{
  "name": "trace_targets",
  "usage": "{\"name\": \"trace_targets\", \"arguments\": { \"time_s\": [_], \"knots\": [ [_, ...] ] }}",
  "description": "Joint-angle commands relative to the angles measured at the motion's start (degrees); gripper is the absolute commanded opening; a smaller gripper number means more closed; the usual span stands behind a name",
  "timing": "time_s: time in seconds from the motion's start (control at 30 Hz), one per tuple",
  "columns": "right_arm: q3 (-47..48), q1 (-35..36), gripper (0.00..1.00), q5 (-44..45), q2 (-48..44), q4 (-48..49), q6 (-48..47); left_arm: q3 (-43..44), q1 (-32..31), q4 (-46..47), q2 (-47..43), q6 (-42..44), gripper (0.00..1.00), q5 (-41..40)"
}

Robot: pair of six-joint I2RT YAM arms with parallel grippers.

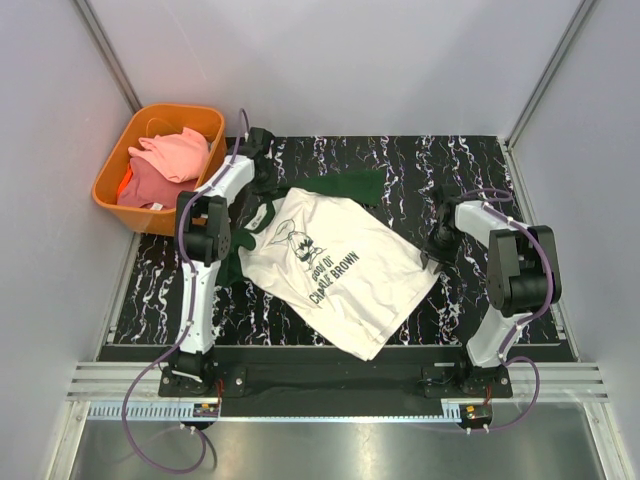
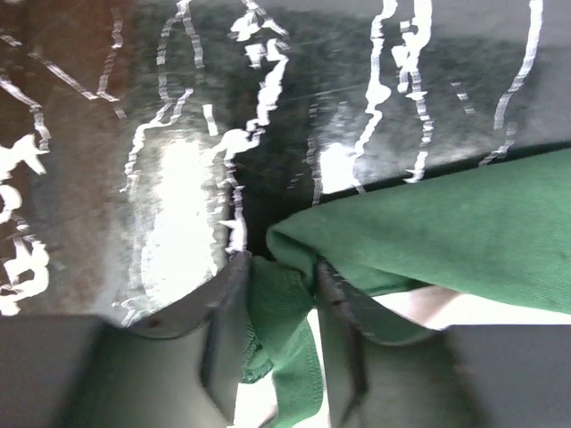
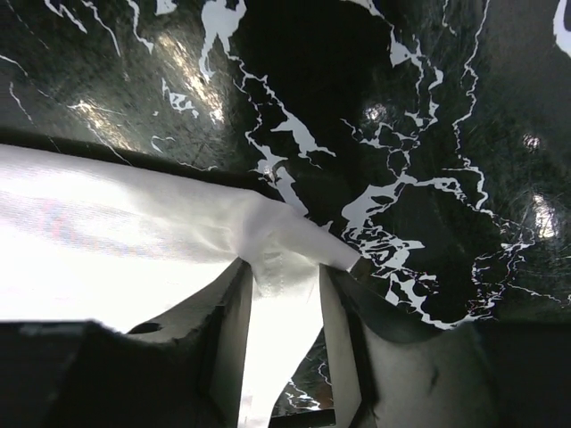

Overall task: Fold and stack the t-shirts
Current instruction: Flatten the tshirt out

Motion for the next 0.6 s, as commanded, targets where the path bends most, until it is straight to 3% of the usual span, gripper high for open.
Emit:
{"name": "trace_targets", "arguments": {
  "time_s": [0.0, 0.17, 0.23, 0.37, 0.57],
  "knots": [
    [3.0, -0.5, 0.39, 2.2, 0.2, -0.8, -0.6, 3.1, 0.3, 2.8, 0.4, -1.3, 0.28, 3.8],
    [4.6, -1.0, 0.26, 3.4, 0.3, -2.1, -1.0, 4.2, 0.3, 3.0, -1.2, -1.4, 0.09, 4.1],
    [4.8, -1.2, 0.16, 4.1, 0.0, -2.2, -1.2, 4.3, 0.3, 3.0, -2.5, -1.6, 0.0, 4.2],
    [4.6, -1.7, 0.0, 4.1, -0.4, -2.3, -1.7, 3.7, 0.4, 3.0, -4.8, -1.6, 0.0, 4.3],
    [4.7, -2.1, 0.0, 6.4, -4.3, -3.1, -2.3, 1.4, 0.3, 3.0, -11.1, -2.1, 0.0, 4.2]
  ]
}}
